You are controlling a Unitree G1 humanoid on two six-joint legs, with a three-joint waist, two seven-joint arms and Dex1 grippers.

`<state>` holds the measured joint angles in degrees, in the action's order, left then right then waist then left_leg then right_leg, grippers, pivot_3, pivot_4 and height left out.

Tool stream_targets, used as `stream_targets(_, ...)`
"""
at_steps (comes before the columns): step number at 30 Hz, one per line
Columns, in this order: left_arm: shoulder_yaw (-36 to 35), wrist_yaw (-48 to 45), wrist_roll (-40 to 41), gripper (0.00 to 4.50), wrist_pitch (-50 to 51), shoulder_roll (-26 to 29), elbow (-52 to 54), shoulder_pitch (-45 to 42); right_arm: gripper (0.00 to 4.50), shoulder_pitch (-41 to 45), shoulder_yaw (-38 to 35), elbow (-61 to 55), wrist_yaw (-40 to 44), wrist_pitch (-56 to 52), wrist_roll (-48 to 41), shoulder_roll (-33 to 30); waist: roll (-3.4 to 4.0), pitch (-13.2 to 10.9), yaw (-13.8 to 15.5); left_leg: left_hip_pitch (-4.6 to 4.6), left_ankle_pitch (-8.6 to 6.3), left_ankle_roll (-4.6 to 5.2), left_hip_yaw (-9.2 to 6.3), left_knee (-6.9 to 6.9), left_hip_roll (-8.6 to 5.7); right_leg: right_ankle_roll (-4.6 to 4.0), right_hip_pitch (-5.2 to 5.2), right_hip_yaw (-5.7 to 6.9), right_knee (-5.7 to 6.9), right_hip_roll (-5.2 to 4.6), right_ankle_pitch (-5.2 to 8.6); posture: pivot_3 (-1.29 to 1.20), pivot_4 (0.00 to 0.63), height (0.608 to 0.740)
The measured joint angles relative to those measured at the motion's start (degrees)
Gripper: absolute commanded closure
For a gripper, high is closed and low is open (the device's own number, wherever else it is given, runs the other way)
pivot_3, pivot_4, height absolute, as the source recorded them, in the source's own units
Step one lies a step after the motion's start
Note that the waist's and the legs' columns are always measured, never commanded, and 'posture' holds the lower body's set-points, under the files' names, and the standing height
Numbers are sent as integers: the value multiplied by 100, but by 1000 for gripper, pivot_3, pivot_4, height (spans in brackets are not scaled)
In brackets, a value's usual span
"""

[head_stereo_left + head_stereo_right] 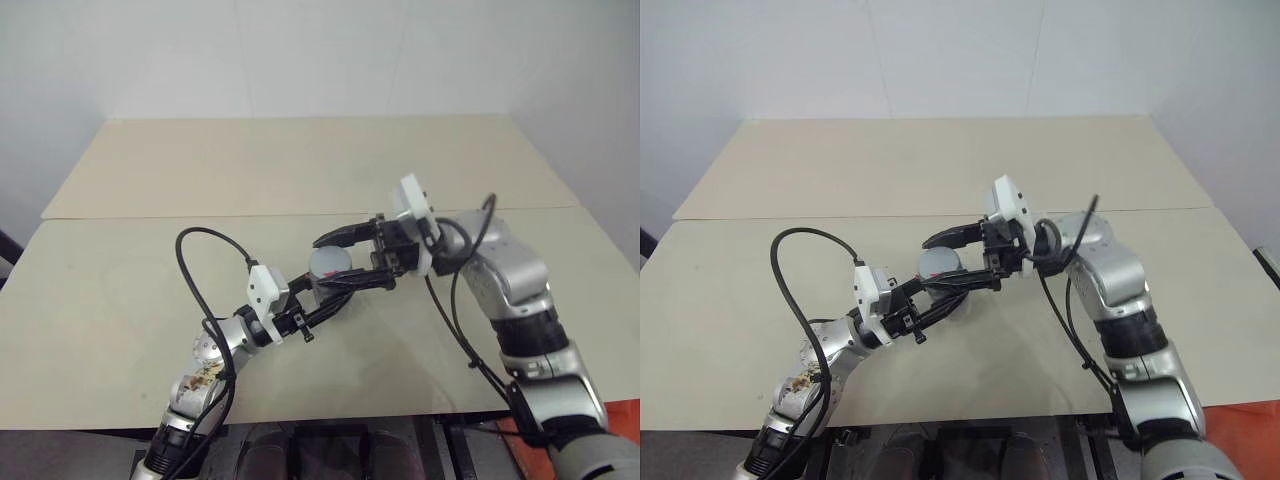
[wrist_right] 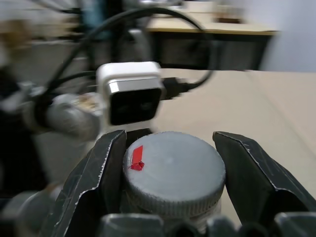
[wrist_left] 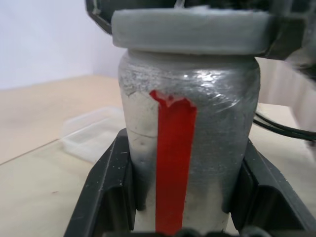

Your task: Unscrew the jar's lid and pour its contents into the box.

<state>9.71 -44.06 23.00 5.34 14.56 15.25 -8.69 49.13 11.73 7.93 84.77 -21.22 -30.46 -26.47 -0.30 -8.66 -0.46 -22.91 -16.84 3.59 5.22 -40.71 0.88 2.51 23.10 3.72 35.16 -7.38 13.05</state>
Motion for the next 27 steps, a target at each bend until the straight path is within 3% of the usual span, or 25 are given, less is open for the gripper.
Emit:
stream_targets(6, -53, 53, -22, 2524, 101, -6, 3, 4, 1723, 849, 975, 1339, 430, 1008, -433, -181, 1, -1, -8, -7, 1, -2, -2, 0, 0, 0, 1, 6, 5, -2, 0, 0, 150, 740)
stream_targets(12, -40, 201, -168, 2524, 119, -51, -66, 19, 1723, 977, 1262, 1766, 466, 1409, -553, -228, 1, -1, -6, -9, 2, -3, 1, 0, 1, 2, 2, 6, 4, -4, -1, 0, 150, 740)
stream_targets(14, -46, 266, -210, 2524, 111, -119, -83, 18, 1006, 967, 1098, 1822, 471, 1413, -421, -130, 1, -1, -12, -8, 2, -4, 1, -1, 2, 1, 2, 6, 6, -4, -1, 0, 150, 740)
stream_targets(18, 3, 279, -213, 2524, 85, -213, -81, -35, 43, 610, 707, 1471, 425, 1339, -354, -152, 1, -1, 43, -13, 2, -4, -1, -1, 2, 2, 2, 9, 4, -6, -1, 0, 150, 740)
stream_targets(22, -12, 230, -252, 2524, 83, -120, -179, -32, 43, -18, 21, 440, 43, 1082, -452, -506, 1, -1, 102, -23, 2, -4, 0, -2, 1, 2, 13, 10, 4, -7, -1, 0, 150, 740)
stream_targets(27, -13, 436, -563, 2524, -64, -192, -653, -173, 43, -905, -748, -1136, -1414, 675, -448, -567, 1, -1, 118, -19, 3, -6, -1, -4, 1, 2, 7, 12, 6, -7, -1, 0, 150, 740)
